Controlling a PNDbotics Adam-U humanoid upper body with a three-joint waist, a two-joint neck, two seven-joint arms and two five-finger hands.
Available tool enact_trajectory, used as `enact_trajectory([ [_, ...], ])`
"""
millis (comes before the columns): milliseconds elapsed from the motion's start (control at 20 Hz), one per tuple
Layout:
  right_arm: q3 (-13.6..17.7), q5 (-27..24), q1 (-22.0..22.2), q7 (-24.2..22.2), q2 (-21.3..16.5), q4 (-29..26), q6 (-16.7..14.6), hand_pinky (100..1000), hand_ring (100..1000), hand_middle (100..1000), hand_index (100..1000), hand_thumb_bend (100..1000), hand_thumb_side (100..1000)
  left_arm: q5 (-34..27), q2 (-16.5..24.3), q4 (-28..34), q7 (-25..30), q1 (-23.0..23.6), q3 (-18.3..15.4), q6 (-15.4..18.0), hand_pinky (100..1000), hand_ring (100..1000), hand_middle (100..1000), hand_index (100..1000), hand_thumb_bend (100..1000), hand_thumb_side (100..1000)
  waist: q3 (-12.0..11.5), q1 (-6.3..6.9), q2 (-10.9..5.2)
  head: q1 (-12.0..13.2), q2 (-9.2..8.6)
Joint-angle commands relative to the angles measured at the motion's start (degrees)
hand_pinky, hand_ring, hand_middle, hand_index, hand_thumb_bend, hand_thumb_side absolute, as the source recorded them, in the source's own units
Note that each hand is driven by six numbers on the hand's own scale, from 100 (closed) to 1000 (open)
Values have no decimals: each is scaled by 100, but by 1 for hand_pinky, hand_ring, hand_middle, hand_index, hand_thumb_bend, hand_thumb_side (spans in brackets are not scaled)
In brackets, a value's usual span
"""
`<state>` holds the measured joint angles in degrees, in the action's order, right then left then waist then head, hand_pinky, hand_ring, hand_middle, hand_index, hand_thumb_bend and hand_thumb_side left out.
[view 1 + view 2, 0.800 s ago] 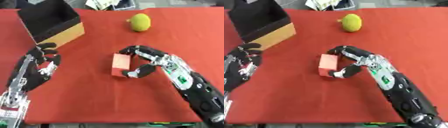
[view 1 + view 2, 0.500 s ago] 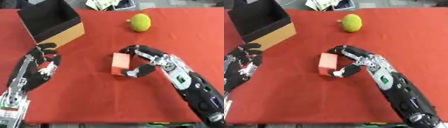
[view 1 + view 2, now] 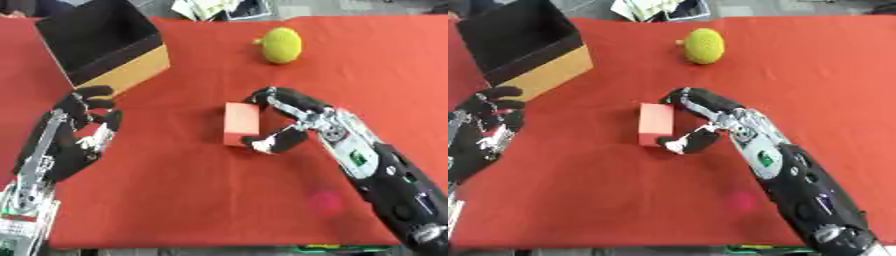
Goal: Pick up objects on the table and place them in the box.
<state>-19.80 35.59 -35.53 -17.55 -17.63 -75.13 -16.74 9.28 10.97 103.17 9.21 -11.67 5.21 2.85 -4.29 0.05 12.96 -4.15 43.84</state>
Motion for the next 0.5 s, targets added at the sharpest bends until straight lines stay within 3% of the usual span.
enact_trajectory([
  [50, 48, -117, -227, 179, -193, -264, 16, 703, 743, 643, 564, 228, 287, -44, 53, 90, 11, -51, -3, 17, 613, 750, 762, 816, 351, 498, 1, 1, -122, 11, 28],
  [300, 151, -207, -674, 258, -418, -393, 110, 712, 747, 650, 565, 238, 248, -51, 61, 93, 15, -30, -1, 19, 613, 750, 762, 816, 351, 498, -20, -5, -151, 24, 28],
  [500, 299, -140, -1223, 384, -535, -163, 204, 717, 747, 653, 569, 254, 209, -58, 58, 96, 31, -21, 16, 25, 613, 749, 762, 816, 351, 496, -115, -16, -168, 19, 28],
])
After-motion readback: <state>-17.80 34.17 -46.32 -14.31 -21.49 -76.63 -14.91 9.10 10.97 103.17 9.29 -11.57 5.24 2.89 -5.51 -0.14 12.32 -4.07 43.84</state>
